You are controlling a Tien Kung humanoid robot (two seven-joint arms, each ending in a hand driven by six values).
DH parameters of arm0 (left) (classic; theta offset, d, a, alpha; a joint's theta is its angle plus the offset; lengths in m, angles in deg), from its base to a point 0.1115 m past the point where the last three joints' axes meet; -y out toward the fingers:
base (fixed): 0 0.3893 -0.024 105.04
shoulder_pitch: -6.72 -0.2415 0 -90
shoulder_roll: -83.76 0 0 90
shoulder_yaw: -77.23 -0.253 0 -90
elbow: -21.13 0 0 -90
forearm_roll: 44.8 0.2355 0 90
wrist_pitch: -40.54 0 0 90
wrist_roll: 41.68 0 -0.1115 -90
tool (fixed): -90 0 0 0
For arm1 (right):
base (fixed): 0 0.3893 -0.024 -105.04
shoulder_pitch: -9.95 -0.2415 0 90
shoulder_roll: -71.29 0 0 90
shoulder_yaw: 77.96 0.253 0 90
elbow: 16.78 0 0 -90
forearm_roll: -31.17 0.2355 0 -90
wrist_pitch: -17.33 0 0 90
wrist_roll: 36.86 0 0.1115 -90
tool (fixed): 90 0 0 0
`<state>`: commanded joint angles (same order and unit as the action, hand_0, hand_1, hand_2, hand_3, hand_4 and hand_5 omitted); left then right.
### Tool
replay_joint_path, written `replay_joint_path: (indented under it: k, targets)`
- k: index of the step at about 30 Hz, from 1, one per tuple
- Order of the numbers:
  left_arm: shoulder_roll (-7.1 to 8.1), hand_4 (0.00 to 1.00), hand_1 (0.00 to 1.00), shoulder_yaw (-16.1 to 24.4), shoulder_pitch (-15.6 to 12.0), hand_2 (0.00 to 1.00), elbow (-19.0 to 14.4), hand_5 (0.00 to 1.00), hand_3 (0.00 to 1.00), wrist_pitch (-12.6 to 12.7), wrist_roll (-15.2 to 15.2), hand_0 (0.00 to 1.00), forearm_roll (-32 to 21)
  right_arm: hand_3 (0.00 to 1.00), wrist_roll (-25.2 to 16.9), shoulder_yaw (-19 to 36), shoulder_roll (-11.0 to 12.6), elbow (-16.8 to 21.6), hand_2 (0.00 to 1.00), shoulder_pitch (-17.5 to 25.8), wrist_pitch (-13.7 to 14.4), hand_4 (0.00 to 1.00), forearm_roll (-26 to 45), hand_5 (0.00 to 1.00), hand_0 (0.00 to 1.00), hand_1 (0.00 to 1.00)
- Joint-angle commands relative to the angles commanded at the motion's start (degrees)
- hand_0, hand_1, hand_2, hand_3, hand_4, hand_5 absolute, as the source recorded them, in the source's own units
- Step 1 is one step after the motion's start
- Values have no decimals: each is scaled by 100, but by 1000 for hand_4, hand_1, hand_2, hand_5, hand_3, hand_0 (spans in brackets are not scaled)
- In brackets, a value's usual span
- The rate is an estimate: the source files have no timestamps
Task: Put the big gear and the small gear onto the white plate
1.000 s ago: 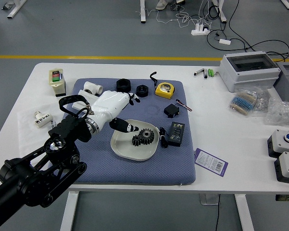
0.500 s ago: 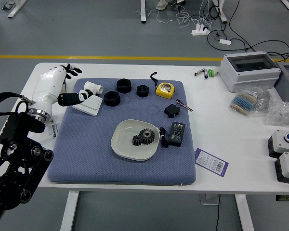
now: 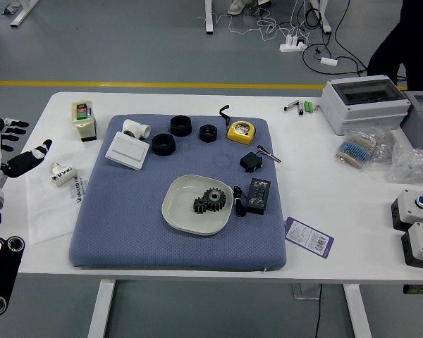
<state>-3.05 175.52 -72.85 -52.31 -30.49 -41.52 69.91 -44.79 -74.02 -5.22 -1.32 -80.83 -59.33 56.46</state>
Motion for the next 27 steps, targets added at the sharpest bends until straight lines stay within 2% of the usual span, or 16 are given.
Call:
replay_joint_path:
  k: [1,2,3,5,7,8,9,12,14,15,20,21,26,27]
  targets:
    - [-5,840,571,6,-12,600,-1,342,593,8,-38,437,-261,539,0,-1,0,0,726,1,0,731,0,697,608,625]
    - [-17,840,571,-20,-101,600,-35,342,593,-138,-192,437,-517,539,5,-27,-3,-3,726,7,-2,731,8,697,608,625]
    - [-23,836,618,-36,-169,738,-56,414,624,-289,-382,566,-740,539,7,-42,-4,-4,726,10,-3,731,13,697,606,625]
    - [-6,836,618,-199,-319,738,-146,414,624,-691,-745,566,-1224,539,8,-68,-9,-7,726,16,-1,731,26,697,606,625]
    - [-11,836,618,-325,-436,738,-233,414,624,-1081,-895,566,-1708,539,4,-80,-14,-8,726,25,2,731,43,697,606,625]
    - [-6,836,618,-348,-462,738,-256,414,624,-1238,-884,566,-1969,539,3,-82,-15,-8,726,27,3,731,43,697,606,625]
    - [2,879,638,-363,-483,754,-275,551,684,-1369,-851,645,-2192,539,3,-83,-15,-7,726,28,3,731,42,698,605,626]
    - [78,879,638,-395,-534,754,-335,551,684,-1900,-496,645,-2889,539,-3,-75,-11,-8,726,31,3,731,41,698,605,626]
    - [143,879,638,-433,-549,754,-359,551,684,-2309,-147,645,-3411,539,-7,-62,-8,-7,726,28,2,731,39,698,605,626]
    - [156,919,757,-439,-550,826,-359,703,815,-2404,-72,761,-3634,540,-7,-55,-6,-7,725,26,2,730,35,698,606,627]
    - [125,919,757,-426,-549,826,-355,703,815,-2444,-77,761,-4826,540,-8,-29,-7,-6,725,13,3,730,32,698,606,627]
    - [124,927,784,-429,-549,851,-356,746,824,-2443,-84,791,-5049,540,-8,-29,-7,-6,725,12,2,730,33,698,605,626]
    - [126,927,784,-483,-552,851,-347,746,824,-2524,-181,791,-6278,540,-2,-36,-5,-5,725,0,0,730,33,698,605,626]
    - [123,933,795,-486,-553,859,-345,779,826,-2523,-206,808,-6530,539,-2,-36,-5,-5,725,-1,0,730,34,697,605,626]
